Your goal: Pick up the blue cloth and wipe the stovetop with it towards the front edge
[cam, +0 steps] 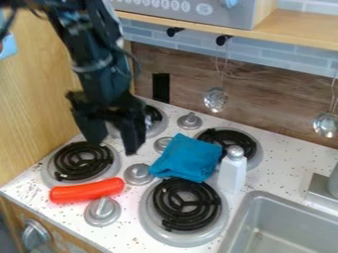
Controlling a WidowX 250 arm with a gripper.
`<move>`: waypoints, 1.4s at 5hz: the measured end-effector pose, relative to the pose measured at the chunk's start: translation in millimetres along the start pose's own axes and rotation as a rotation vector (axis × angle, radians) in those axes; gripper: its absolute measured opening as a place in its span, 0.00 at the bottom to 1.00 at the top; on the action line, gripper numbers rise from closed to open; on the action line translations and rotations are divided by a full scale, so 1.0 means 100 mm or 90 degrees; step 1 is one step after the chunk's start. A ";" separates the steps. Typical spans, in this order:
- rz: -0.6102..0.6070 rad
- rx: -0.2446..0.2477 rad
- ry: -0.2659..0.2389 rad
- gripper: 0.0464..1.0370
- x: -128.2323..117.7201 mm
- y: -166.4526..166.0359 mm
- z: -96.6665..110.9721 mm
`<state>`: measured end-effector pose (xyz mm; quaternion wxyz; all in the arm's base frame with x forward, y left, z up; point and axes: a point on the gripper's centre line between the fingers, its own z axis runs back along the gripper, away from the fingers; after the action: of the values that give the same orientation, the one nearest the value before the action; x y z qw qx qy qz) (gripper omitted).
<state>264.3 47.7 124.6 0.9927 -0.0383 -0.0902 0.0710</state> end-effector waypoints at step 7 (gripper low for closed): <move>-0.017 0.022 -0.122 0.96 1.22 -0.02 -1.13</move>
<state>404.1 57.1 35.1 0.9809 -0.0128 -0.1840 0.0624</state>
